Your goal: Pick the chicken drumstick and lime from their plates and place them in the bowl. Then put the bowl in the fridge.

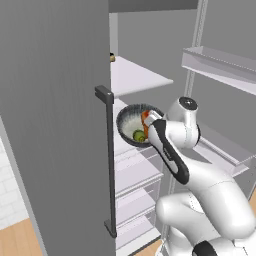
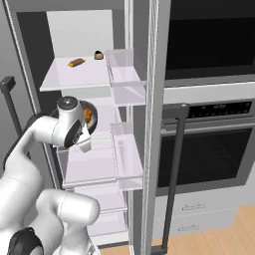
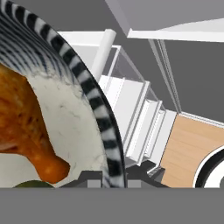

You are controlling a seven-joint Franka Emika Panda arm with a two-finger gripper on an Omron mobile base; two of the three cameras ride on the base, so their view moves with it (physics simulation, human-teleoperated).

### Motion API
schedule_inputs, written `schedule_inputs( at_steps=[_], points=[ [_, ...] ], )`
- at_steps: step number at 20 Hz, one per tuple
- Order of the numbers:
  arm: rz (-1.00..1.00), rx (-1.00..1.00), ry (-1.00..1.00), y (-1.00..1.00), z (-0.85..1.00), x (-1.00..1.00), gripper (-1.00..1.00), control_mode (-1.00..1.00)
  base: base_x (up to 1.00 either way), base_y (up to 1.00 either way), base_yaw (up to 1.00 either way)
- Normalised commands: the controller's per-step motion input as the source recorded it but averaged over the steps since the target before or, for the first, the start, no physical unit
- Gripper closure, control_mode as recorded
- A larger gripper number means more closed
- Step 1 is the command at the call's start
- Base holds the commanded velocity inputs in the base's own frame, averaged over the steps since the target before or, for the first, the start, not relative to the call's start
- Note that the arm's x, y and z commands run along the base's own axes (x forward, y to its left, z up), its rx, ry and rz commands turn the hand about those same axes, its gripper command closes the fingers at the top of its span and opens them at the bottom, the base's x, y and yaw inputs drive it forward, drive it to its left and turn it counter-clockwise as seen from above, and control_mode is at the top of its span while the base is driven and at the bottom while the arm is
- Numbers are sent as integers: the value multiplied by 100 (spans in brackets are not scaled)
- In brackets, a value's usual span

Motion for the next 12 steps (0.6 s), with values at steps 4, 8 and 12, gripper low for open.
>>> schedule_inputs(
  at_steps=[4, 8, 12],
  points=[
    [0, -6, 4, -4, -48, 50, 100, -100, 0, 0, 0],
    [0, -7, 4, 0, -42, 79, 100, -100, 0, 0, 0],
    [0, -3, 0, 1, -10, 84, 100, -100, 0, 0, 0]
  ],
)
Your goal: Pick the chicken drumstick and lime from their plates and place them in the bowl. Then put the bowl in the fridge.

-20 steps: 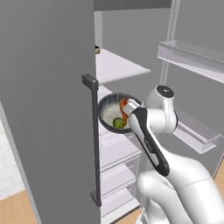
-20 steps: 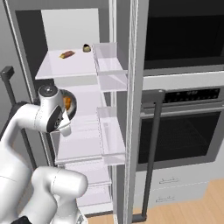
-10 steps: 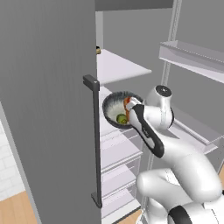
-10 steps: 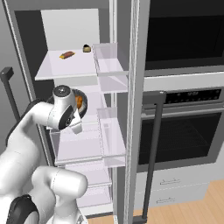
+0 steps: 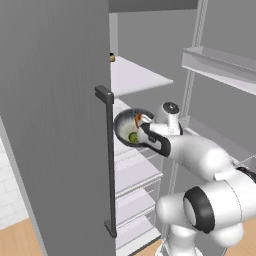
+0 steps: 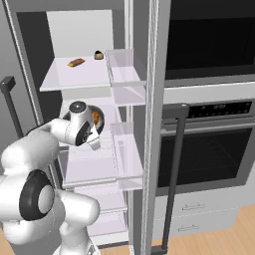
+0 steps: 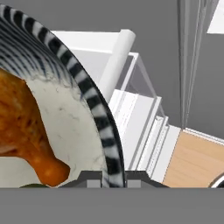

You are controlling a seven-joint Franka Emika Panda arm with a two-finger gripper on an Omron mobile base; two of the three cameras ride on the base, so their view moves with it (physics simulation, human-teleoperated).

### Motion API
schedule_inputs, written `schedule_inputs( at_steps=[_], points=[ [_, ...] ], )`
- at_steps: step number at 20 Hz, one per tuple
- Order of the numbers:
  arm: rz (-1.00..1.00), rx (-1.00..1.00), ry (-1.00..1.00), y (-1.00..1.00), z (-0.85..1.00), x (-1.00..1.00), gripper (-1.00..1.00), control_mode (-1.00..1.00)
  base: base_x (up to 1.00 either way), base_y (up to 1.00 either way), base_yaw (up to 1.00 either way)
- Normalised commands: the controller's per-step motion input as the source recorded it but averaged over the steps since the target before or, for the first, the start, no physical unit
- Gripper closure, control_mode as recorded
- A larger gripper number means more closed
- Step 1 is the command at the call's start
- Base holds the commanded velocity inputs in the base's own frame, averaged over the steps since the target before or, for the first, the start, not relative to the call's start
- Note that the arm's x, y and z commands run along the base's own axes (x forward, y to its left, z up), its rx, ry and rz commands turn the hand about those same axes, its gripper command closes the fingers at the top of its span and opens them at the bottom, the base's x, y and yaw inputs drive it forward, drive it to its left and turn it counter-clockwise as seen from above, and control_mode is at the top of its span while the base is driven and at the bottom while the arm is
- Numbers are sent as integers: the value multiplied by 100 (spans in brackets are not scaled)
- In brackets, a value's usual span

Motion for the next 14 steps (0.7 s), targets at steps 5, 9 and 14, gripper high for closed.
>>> schedule_inputs(
  at_steps=[5, 9, 14],
  points=[
    [-1, 0, 0, 0, -4, 65, 100, -100, 0, 0, 0],
    [0, 0, 3, 6, -20, 45, 100, -100, 0, 0, 0],
    [0, 0, 4, 20, -18, 50, 100, -100, 0, 0, 0]
  ],
)
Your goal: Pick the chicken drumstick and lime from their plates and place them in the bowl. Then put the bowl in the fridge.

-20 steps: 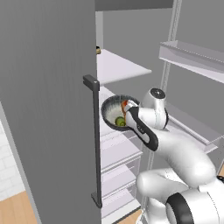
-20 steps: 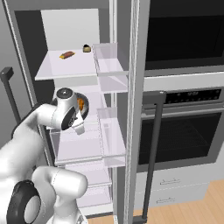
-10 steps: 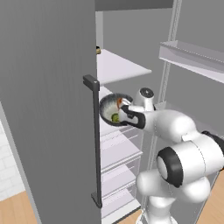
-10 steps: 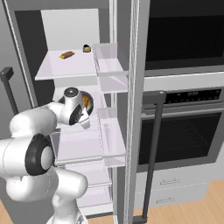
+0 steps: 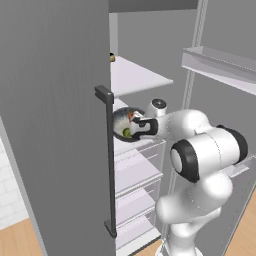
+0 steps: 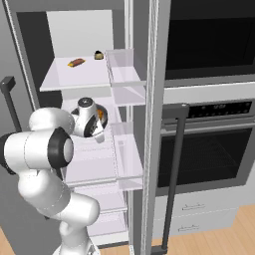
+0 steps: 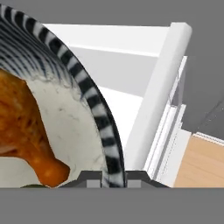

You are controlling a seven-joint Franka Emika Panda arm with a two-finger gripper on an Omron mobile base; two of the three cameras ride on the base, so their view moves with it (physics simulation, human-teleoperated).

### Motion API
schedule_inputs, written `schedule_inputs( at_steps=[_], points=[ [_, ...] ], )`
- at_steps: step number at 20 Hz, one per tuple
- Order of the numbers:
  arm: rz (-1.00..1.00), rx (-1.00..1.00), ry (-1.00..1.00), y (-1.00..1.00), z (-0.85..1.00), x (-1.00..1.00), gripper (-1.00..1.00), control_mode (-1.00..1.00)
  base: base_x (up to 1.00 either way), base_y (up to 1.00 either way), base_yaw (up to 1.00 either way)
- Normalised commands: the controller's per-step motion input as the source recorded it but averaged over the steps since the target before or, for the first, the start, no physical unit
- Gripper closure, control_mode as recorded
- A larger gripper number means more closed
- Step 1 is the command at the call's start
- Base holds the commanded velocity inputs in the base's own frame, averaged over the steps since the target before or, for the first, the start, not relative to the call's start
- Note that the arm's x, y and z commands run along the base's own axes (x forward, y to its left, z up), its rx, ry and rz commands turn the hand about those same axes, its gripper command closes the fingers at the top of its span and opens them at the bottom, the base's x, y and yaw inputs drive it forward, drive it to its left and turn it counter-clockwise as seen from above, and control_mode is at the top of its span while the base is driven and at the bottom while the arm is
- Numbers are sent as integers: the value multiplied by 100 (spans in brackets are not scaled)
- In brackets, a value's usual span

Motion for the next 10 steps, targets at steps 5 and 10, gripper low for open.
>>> schedule_inputs(
  at_steps=[5, 10],
  points=[
    [-1, 0, 1, 37, -16, 61, 100, -100, 0, 0, 0],
    [-1, 0, 0, 30, -6, 43, 100, -100, 0, 0, 0]
  ],
)
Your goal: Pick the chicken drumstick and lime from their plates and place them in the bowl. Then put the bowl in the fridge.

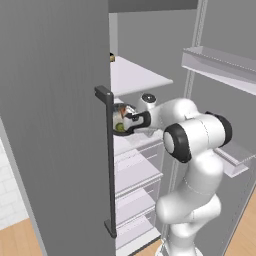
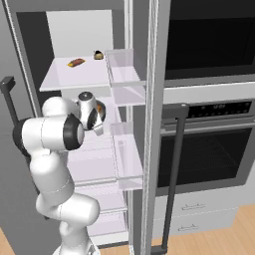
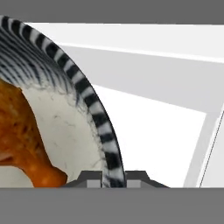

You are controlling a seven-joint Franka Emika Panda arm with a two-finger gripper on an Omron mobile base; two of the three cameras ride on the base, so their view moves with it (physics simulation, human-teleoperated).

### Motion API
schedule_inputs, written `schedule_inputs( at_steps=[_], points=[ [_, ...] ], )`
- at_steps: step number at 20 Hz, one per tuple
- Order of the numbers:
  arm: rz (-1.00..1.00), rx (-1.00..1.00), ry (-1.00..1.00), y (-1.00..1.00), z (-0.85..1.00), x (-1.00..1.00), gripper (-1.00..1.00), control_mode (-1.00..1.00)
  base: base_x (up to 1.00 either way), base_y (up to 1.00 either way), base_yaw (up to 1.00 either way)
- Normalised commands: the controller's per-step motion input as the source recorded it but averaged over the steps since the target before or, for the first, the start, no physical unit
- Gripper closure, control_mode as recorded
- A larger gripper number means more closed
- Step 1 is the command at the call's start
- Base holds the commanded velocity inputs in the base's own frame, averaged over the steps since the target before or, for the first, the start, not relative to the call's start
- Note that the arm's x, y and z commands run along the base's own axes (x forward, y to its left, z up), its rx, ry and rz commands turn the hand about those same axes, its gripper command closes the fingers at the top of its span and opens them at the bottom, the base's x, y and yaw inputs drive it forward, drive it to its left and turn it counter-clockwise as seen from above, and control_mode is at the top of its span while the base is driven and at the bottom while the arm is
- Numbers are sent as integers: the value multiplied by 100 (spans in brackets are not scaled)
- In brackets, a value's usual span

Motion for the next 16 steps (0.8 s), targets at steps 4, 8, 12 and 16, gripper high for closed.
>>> schedule_inputs(
  at_steps=[4, 8, 12, 16],
  points=[
    [0, 1, 0, 7, 0, 16, -100, -100, 0, 0, 0],
    [0, 0, 0, 0, 0, 0, -100, -100, 0, 0, 0],
    [0, 0, -1, 0, 0, -28, -100, -100, 0, 0, 0],
    [0, 0, -21, 0, 31, -53, -100, -100, 0, 0, 0]
  ],
)
